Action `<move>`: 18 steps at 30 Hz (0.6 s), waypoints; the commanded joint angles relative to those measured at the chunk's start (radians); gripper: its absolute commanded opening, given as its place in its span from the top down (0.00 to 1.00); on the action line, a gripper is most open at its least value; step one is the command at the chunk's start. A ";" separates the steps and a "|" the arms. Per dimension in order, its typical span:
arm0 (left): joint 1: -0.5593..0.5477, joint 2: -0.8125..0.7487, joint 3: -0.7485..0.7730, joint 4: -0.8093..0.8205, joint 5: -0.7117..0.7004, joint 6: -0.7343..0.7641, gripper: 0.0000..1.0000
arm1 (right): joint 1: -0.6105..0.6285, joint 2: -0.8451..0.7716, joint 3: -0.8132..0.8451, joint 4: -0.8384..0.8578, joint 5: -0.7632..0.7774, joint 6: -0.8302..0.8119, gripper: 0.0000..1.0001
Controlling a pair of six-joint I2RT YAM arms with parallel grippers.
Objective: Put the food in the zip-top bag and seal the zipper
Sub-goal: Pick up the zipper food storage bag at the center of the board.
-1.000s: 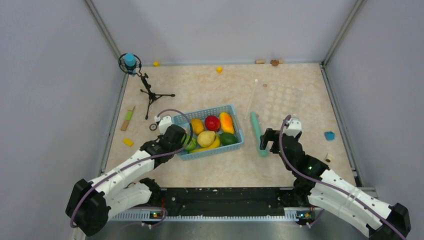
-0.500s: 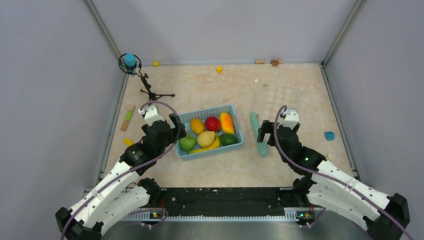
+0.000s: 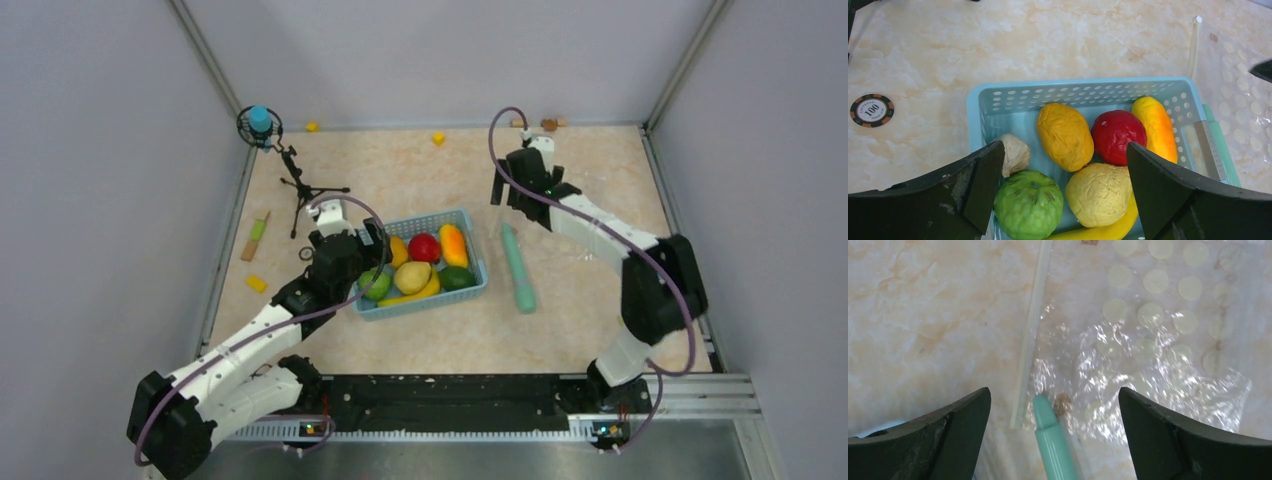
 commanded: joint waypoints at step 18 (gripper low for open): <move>0.038 0.054 -0.126 0.278 -0.123 0.038 0.03 | -0.131 0.739 0.647 -0.216 -0.088 -0.020 0.12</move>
